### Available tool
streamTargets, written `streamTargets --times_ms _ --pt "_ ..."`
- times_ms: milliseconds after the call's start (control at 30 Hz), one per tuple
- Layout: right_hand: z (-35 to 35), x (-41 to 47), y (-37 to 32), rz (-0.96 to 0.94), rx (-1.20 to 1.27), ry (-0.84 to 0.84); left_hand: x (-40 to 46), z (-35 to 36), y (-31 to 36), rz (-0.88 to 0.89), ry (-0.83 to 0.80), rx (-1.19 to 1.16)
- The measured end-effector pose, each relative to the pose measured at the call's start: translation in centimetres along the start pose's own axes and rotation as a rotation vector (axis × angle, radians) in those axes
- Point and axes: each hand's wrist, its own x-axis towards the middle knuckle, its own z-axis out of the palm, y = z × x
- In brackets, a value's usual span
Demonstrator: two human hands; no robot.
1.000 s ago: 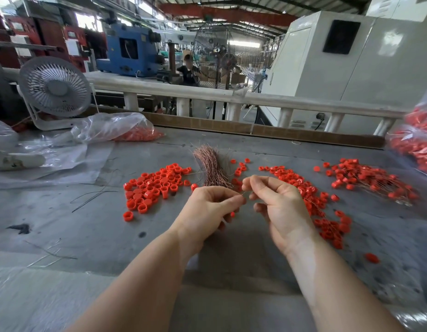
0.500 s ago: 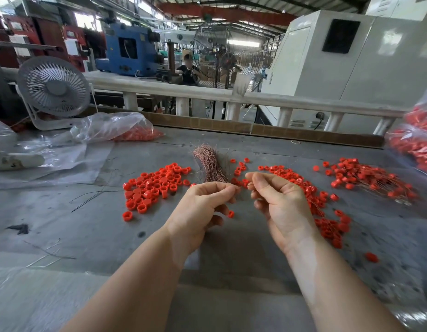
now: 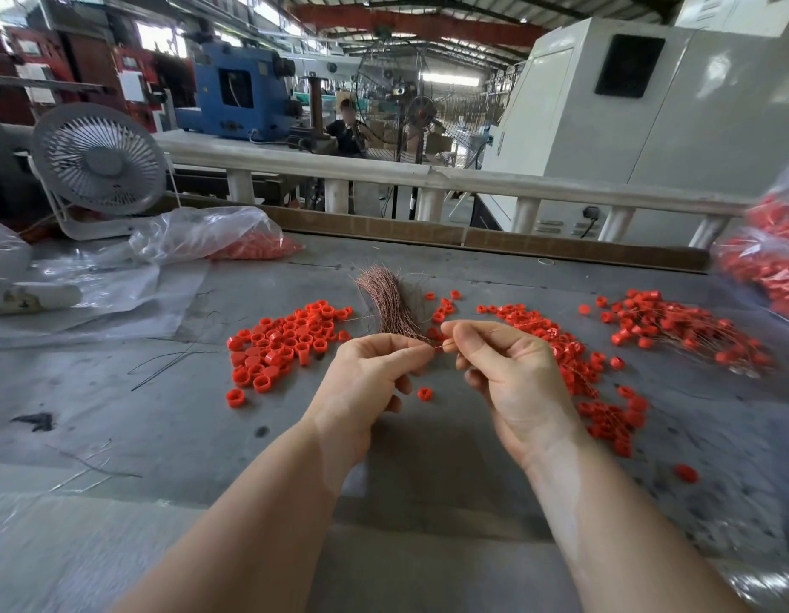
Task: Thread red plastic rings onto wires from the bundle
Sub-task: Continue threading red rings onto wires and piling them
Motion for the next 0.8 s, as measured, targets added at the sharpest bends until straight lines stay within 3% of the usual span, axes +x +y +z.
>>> streamTargets --times_ms 233,800 --pt "-0.30 0.18 0.01 0.041 0.056 0.067 0.27 -0.25 -0.14 -0.039 0.049 -0.108" --pt "-0.43 0.17 0.07 0.051 0.051 0.096 0.30 -0.21 -0.35 0.014 0.045 -0.097"
